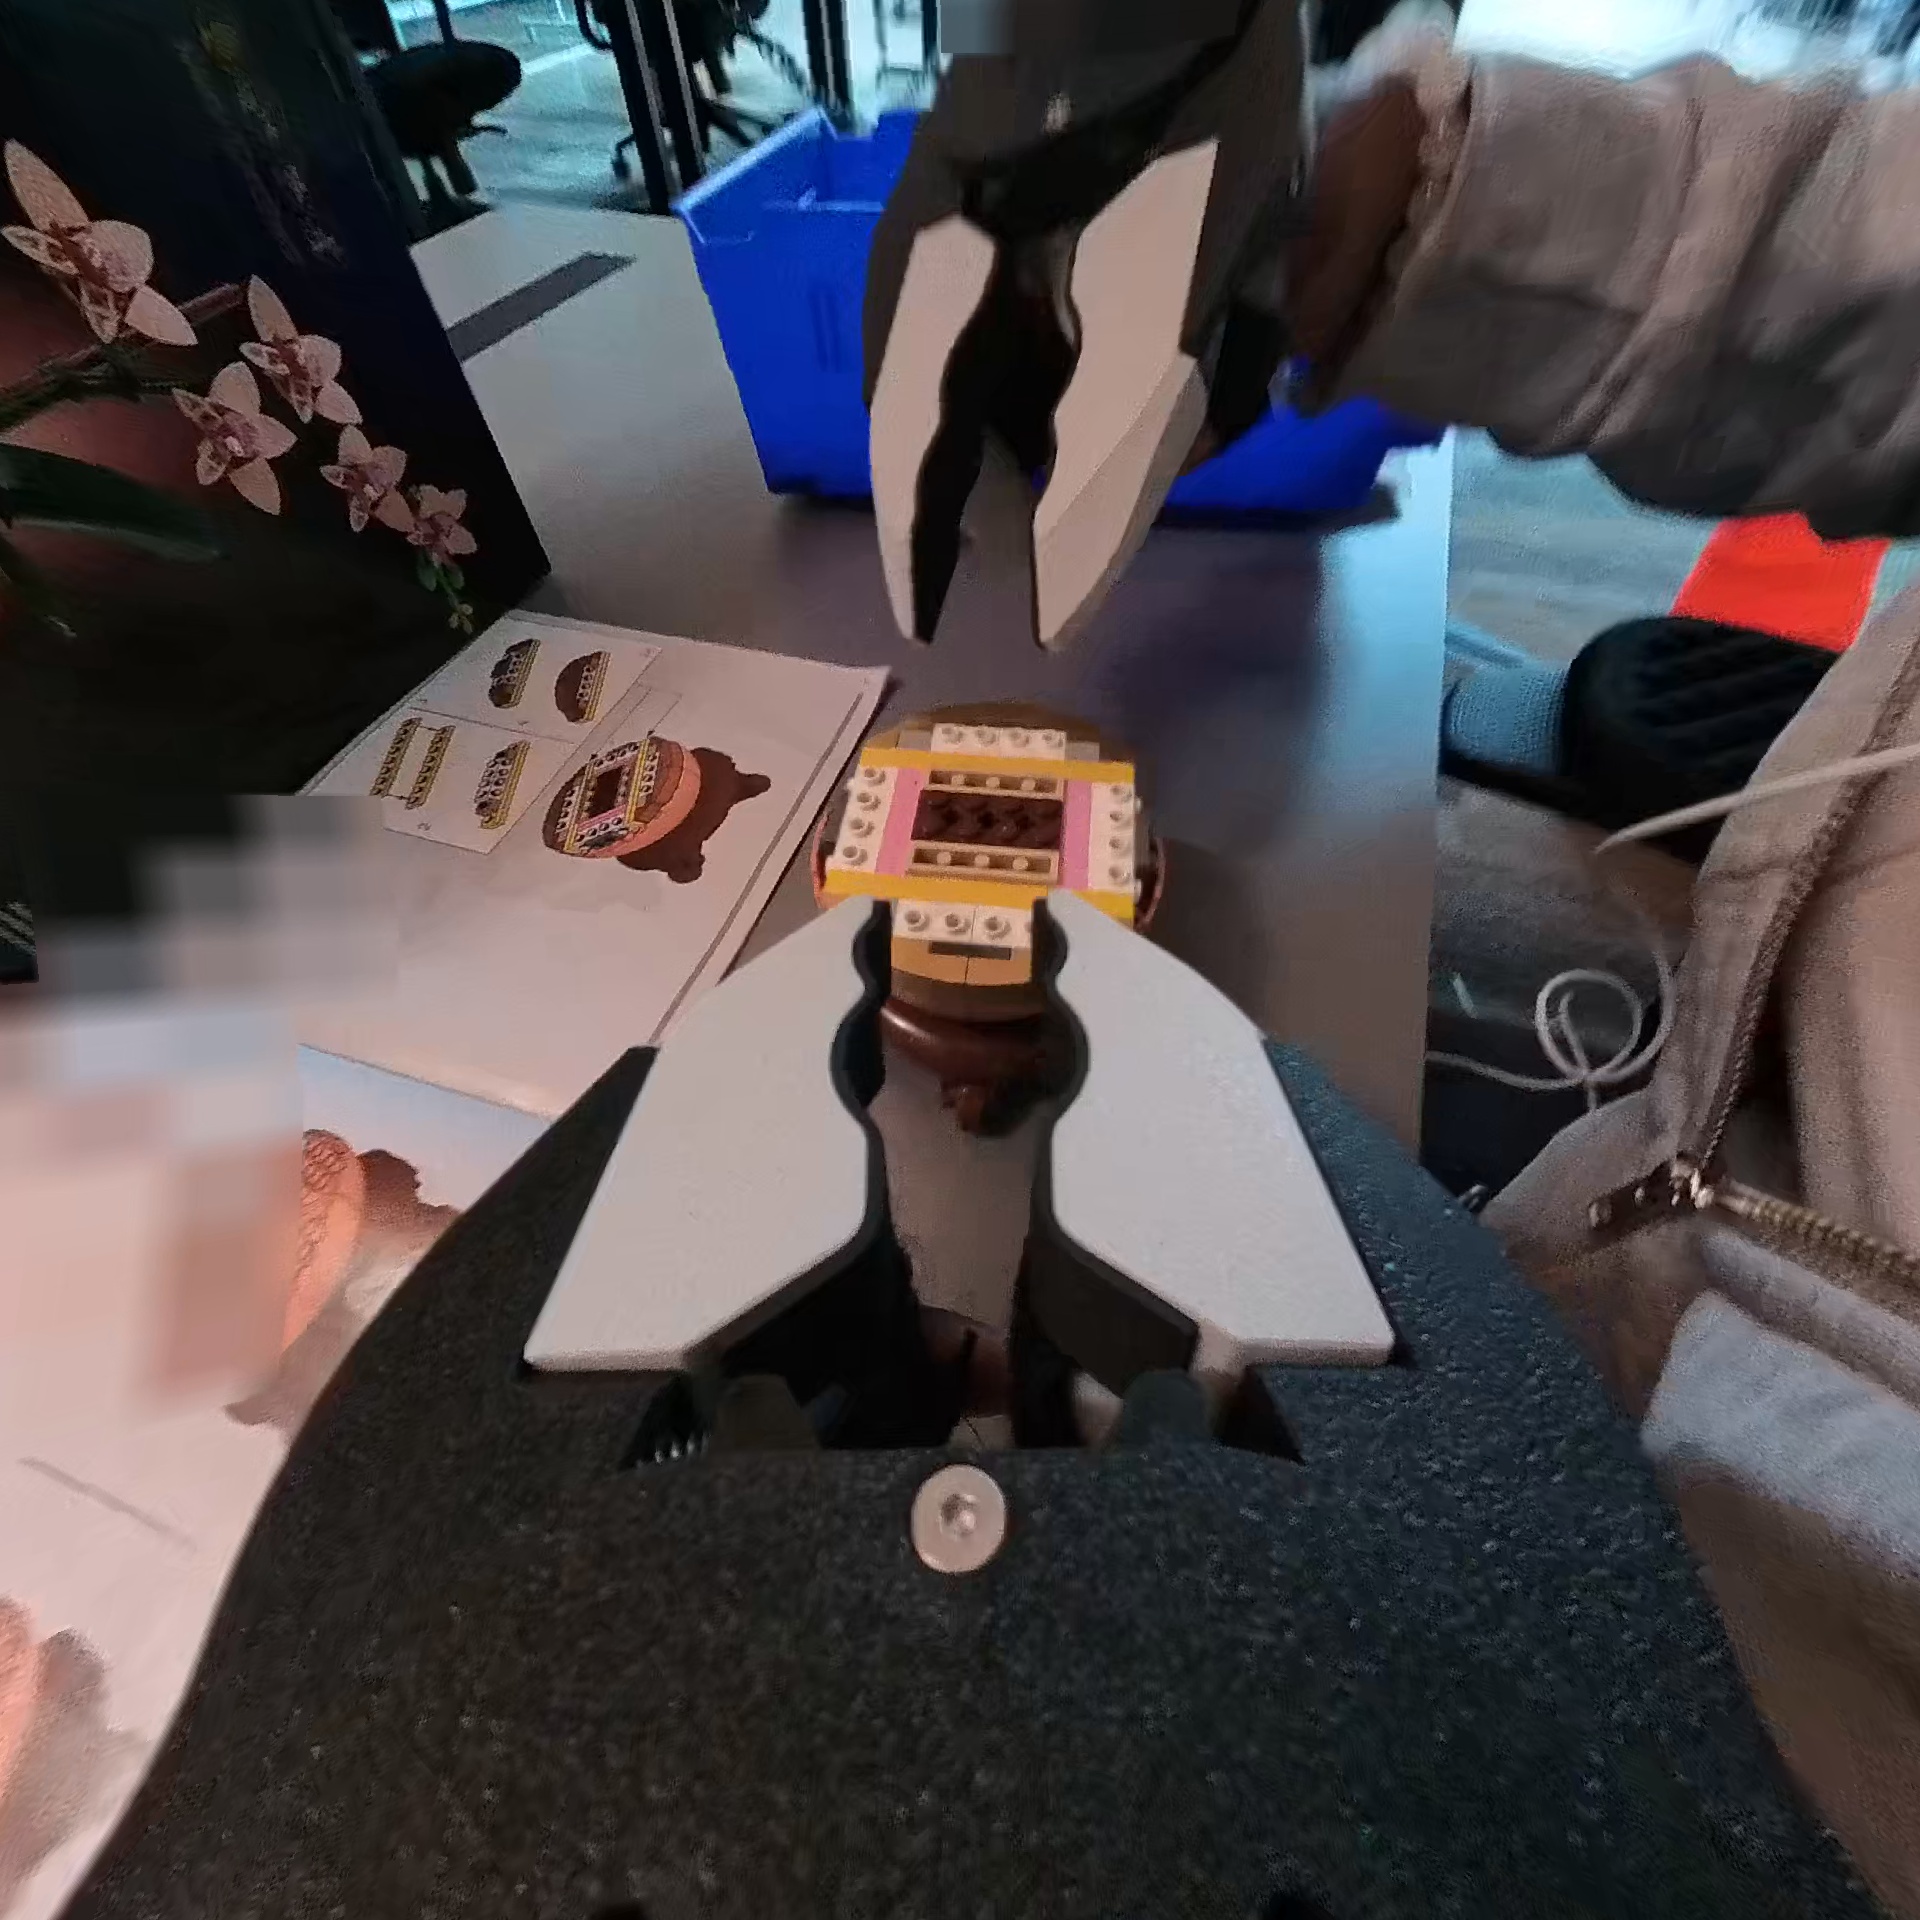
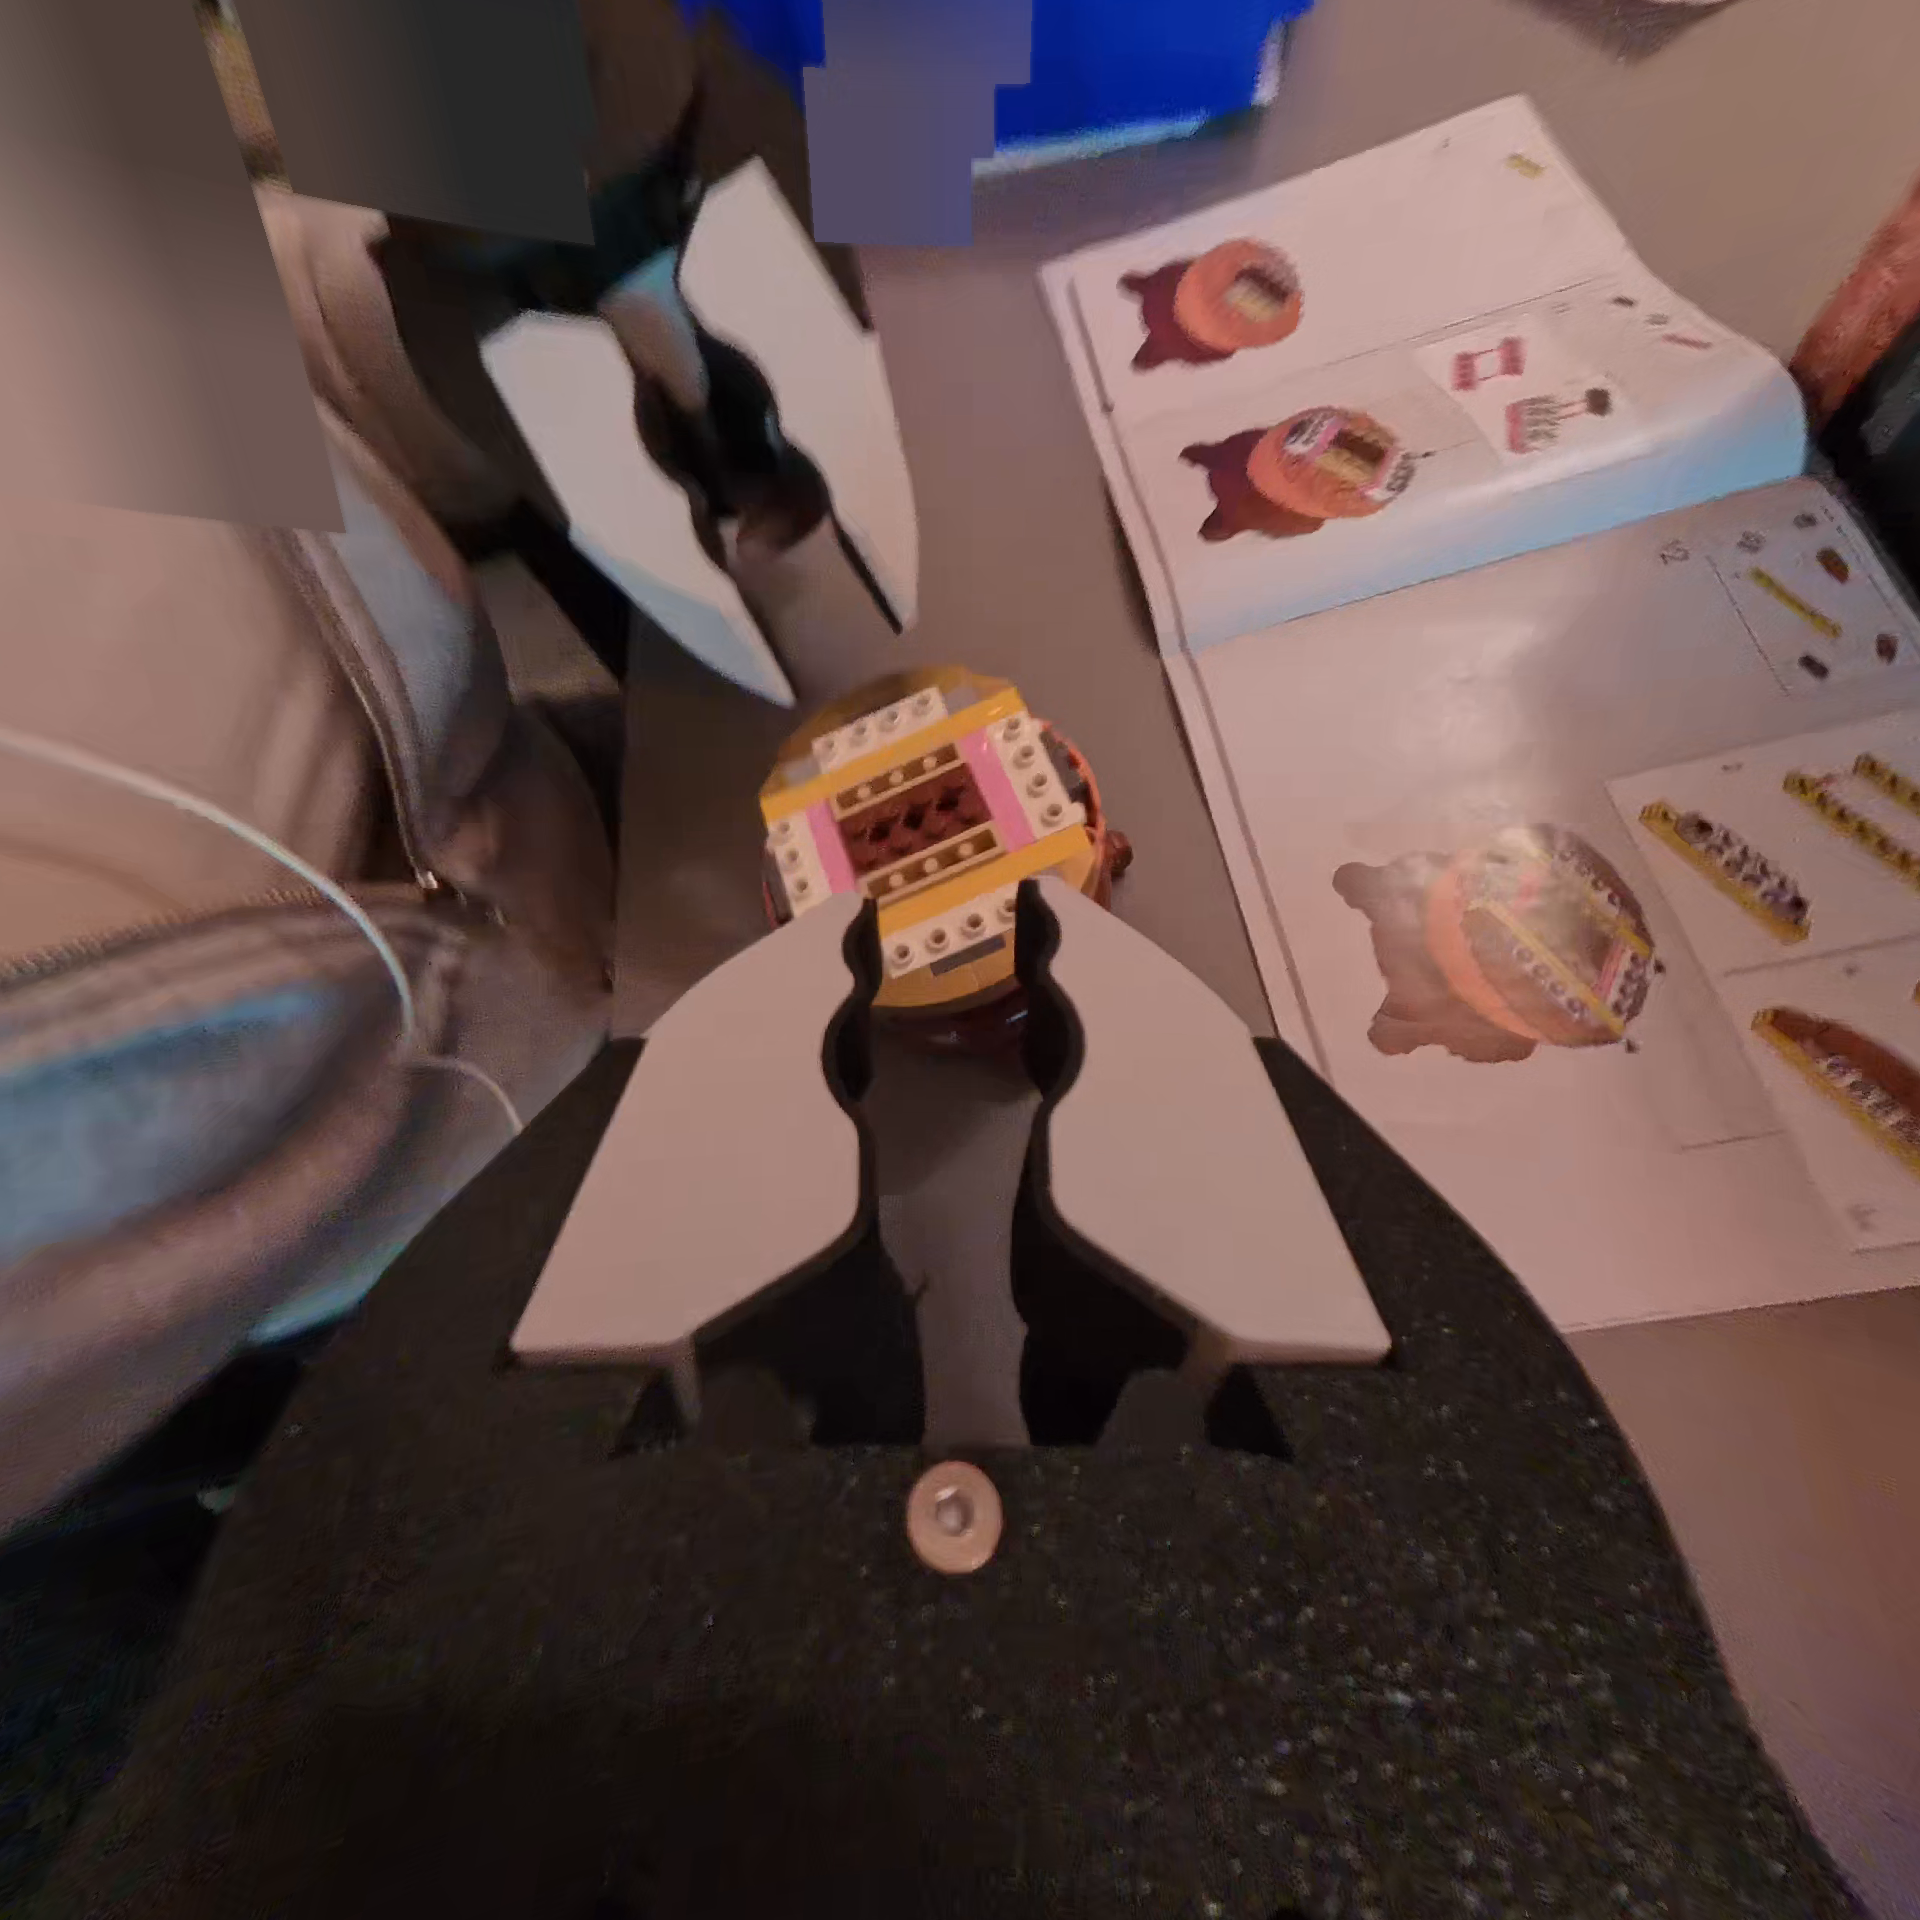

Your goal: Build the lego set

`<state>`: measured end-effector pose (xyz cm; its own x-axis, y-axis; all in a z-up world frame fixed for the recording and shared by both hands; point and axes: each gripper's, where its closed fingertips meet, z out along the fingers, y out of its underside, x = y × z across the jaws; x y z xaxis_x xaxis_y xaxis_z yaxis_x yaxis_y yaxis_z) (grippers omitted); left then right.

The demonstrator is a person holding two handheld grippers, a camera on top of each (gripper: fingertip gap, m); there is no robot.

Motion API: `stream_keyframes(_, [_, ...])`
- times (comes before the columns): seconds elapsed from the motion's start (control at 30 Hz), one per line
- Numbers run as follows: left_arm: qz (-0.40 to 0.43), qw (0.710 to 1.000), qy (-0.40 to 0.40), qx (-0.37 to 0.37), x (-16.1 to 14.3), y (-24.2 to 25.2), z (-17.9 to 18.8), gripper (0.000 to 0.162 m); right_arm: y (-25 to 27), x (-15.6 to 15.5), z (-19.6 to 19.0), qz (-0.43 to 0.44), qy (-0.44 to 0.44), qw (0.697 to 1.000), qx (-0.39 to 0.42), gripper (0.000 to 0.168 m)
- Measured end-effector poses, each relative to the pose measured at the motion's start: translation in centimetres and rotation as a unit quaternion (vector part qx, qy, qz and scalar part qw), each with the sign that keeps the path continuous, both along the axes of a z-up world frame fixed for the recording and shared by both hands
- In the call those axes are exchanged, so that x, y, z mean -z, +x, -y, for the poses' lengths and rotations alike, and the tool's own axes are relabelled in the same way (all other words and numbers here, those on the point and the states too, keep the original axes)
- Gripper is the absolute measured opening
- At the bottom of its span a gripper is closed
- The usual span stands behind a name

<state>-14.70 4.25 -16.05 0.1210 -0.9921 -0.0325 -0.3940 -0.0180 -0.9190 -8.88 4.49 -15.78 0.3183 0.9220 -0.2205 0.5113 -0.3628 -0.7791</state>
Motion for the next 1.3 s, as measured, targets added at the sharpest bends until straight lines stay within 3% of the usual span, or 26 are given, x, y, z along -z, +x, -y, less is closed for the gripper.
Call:
stream_keyframes(0.23, [-0.073,0.997,0.025,0.029,1.3,0.8,0.5,0.000,-0.6,1.8,0.1,0.135,0.052,0.987,-0.064,0.012])
stream_keyframes(0.53, [-0.110,0.993,0.008,0.034,1.5,0.9,0.6,0.000,-1.1,2.0,1.0,0.138,0.006,0.988,-0.073,0.000])
stream_keyframes(0.9, [-0.127,0.991,0.003,0.038,1.5,0.9,0.6,0.000,-1.1,2.0,1.0,0.153,-0.001,0.985,-0.076,0.000])
stream_keyframes(1.0, [-0.122,0.992,-0.002,0.038,1.3,0.8,0.5,0.000,-1.0,1.6,0.7,0.153,0.015,0.985,-0.072,0.010])
stream_keyframes(1.07, [-0.109,0.994,0.006,0.026,0.5,0.8,-0.1,0.014,-1.1,0.7,0.4,0.128,0.009,0.990,-0.058,0.016])
stream_keyframes(1.13, [-0.098,0.995,0.003,0.024,-0.2,1.0,-0.4,0.018,-0.4,1.1,0.5,0.160,0.009,0.985,-0.064,0.026])
stream_keyframes(1.2, [-0.124,0.992,0.011,0.030,0.4,1.1,-0.6,0.023,-0.1,1.7,0.9,0.189,-0.002,0.979,-0.078,0.041])
stream_keyframes(1.3, [-0.145,0.988,0.017,0.053,1.2,1.6,-0.1,0.025,-0.3,1.7,0.9,0.198,0.006,0.976,-0.092,0.047])
